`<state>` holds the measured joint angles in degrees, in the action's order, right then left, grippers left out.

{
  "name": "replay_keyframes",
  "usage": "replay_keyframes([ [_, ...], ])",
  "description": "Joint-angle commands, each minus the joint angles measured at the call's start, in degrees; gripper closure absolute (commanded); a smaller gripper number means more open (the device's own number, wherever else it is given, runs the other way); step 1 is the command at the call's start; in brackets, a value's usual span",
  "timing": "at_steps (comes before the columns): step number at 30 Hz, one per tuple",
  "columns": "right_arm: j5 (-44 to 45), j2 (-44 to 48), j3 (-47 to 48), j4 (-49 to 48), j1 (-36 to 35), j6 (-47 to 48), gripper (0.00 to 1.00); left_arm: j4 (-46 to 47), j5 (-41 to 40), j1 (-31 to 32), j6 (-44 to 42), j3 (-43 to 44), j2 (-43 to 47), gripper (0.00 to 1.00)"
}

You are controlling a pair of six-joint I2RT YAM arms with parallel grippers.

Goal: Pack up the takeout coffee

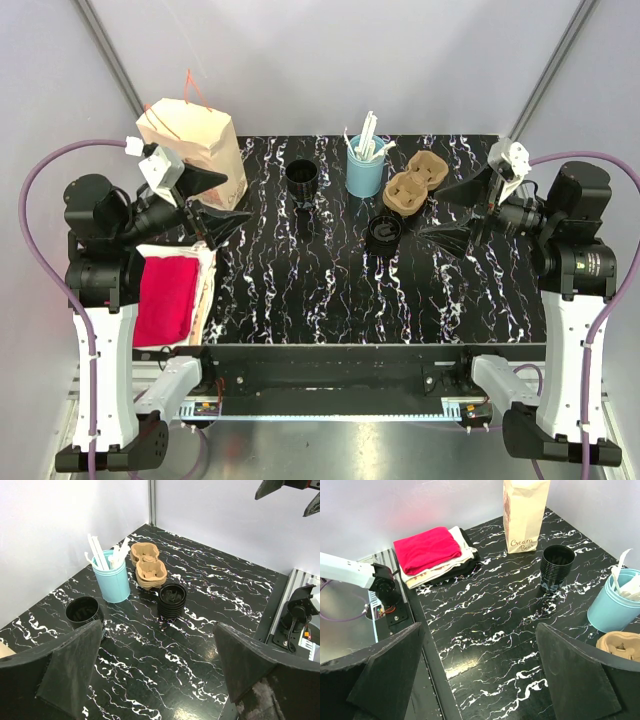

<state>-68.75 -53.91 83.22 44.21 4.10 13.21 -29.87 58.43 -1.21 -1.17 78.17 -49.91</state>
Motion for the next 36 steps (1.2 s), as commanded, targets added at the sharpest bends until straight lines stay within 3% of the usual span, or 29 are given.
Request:
replay_keyframes([
  [1,-2.09,0.65,-0.34,-2.37,-0.41,-1.17,0.00,3.41,-0.60,-0.63,0.91,-0.39,0.69,0.01],
  [12,-2.35,0.74,-0.60,-3.07,-0.32,-1.79,0.00,4.11,0.45,-0.81,2.58,-0.91,0.69,0.01],
  [15,-2.70,0.30,-0.69,-2.98,-0.32,-0.21,0.00,3.33,0.98,-0.90,-4.41,-1.62,0.34,0.01],
  [18,5.96,-0.58,-2.97,-8.59,-0.32,-6.60,0.00,2.36,-12.34,-0.63,-6.99,-1.80,-1.06,0.01],
  [19,14.44,-1.28,-3.50,-9.57,-0.32,-7.40,0.00,0.70,-15.86,-0.55,-8.14,-1.45,-1.76,0.01],
  [20,17.31,-1.72,-3.59,-9.58,-0.32,-6.98,0.00,-0.36,-20.42,-0.46,-9.45,-0.75,-2.55,0.01],
  [22,21.88,-2.95,-4.20,-9.23,-0.32,-5.83,0.00,-1.59,-23.26,-0.11,-12.97,-1.18,-3.79,0.01],
  [29,25.94,-7.70,-4.30,-9.40,-0.32,-6.71,0.01,1.74,-34.51,2.17,-17.20,-7.76,-4.67,0.01],
  [36,28.15,-11.30,-3.15,-8.88,-0.32,-6.89,0.00,5.69,-36.55,4.90,-19.66,-11.55,-8.53,0.01],
])
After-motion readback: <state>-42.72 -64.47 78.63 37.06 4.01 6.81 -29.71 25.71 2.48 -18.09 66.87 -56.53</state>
